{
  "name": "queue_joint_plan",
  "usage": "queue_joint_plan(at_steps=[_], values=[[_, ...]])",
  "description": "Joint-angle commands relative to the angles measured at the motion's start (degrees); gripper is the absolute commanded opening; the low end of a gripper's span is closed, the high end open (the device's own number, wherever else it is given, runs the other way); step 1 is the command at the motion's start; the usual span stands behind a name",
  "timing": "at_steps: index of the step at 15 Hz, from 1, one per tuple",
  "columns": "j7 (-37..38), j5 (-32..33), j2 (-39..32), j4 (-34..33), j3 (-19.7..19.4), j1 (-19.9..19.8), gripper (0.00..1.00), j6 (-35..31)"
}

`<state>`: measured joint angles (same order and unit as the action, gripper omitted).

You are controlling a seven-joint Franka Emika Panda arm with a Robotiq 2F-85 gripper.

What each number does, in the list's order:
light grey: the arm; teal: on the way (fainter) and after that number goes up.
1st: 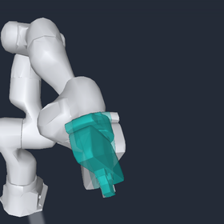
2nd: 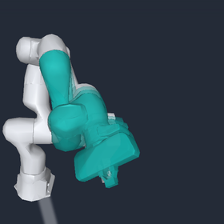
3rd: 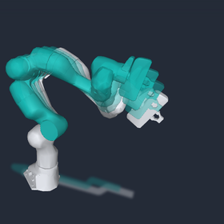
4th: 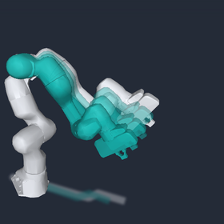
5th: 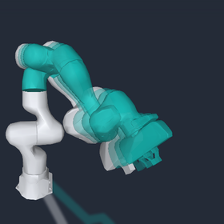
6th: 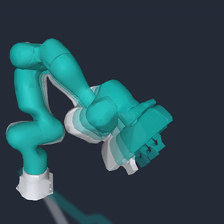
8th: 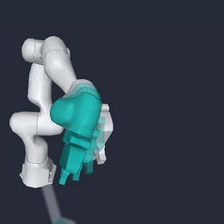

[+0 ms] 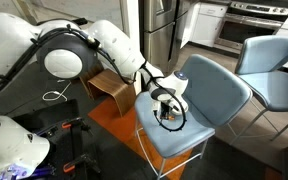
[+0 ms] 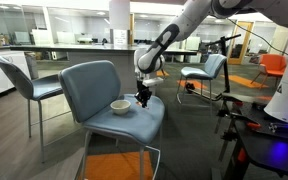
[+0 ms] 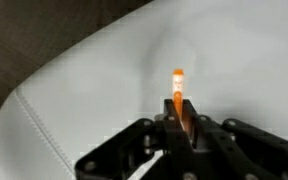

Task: Put the pink marker in the orange bowl

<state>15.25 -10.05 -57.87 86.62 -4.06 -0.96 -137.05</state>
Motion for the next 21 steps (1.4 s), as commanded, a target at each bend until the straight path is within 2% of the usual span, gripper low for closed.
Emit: queue_joint_plan(at_steps=[1,7,11,15,21], values=[[1.7,1.4,4.1,2.3,-1.0,1.5,0.03,4.5],[-1.4,2.9,4.7,-2.8,0.4,1.5,0.03,15.8],[-3.1,4.6,3.2,-8.3,1.1,1.3,0.03,19.9],[-8.3,5.5,-0.3,-16.0,2.3,0.8,0.03,24.0],[-11.1,7.5,-8.9,-29.0,2.4,1.2,0.03,31.4]])
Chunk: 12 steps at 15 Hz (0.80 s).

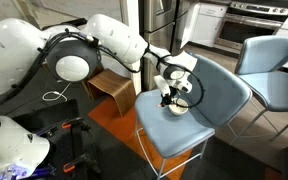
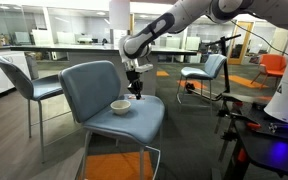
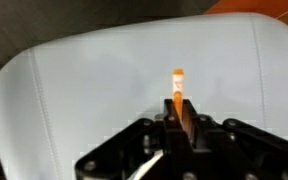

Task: Put the pink marker in the orange bowl

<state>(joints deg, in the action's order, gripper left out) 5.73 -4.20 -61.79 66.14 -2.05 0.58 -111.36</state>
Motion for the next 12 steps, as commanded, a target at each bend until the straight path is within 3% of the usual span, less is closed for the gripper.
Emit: queue_joint_plan(at_steps=[1,12], values=[[-1.5,2.0,-6.3,-10.6,0.3,-0.2,0.03,6.8],[-3.4,4.2,-16.3,-28.4,0.3,0.4,0.03,12.4]])
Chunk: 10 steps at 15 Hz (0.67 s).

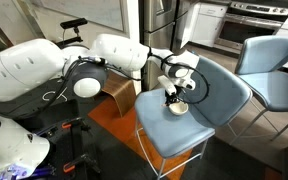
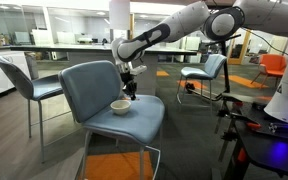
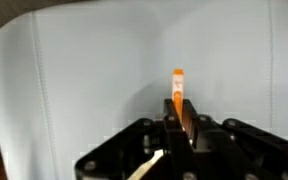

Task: Put the pink marker in the orange bowl

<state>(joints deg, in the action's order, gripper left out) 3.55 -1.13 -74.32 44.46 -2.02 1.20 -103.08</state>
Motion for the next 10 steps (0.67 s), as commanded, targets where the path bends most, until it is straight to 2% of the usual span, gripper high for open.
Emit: queue_joint_plan(at_steps=[1,7,8,9,10], values=[[-1.2,1.2,-4.6,-8.0,0.2,-0.2,0.03,4.6],[-1.4,1.4,-7.0,-12.1,-0.5,0.3,0.03,3.8],[-0.9,1.2,-7.1,-12.5,-0.5,0.2,0.07,3.7],[-0.9,1.1,-7.2,-12.8,-0.4,0.1,0.37,3.8],[-1.1,1.1,-7.3,-12.9,-0.4,0.1,0.38,3.6]])
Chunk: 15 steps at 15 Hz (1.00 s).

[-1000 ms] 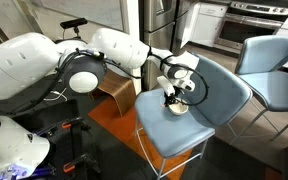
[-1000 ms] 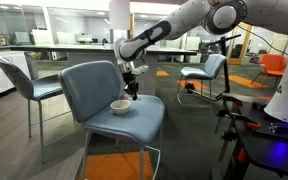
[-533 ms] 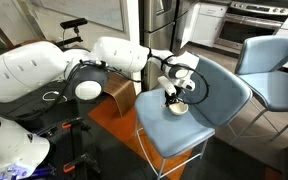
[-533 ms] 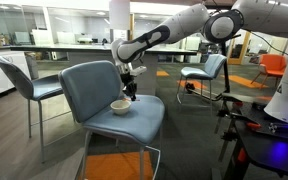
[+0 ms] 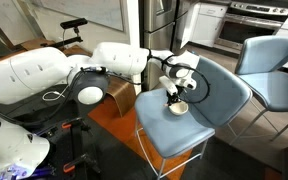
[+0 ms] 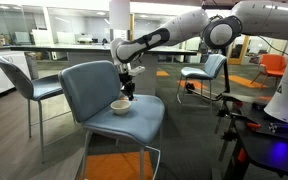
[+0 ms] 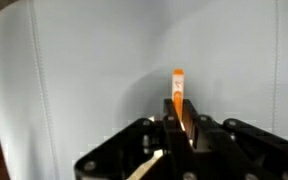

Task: Put the pink marker in the orange bowl

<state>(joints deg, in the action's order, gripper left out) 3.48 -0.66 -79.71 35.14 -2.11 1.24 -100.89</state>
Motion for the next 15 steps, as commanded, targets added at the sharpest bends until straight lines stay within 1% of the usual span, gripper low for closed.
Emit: queue_joint_plan(at_steps=[1,6,8,9,15], values=[[-0.7,0.7,-1.9,-3.7,-0.5,0.1,0.44,1.1],[-0.2,0.7,-1.2,-3.1,-1.2,0.2,0.82,-2.8],[0.3,0.0,-0.6,-2.5,-0.7,0.0,0.97,-4.8],[0.1,-0.3,-0.1,-2.0,-0.4,-0.1,1.0,-5.4],[1.4,-0.3,1.7,0.8,-0.2,0.7,1.0,-12.4]])
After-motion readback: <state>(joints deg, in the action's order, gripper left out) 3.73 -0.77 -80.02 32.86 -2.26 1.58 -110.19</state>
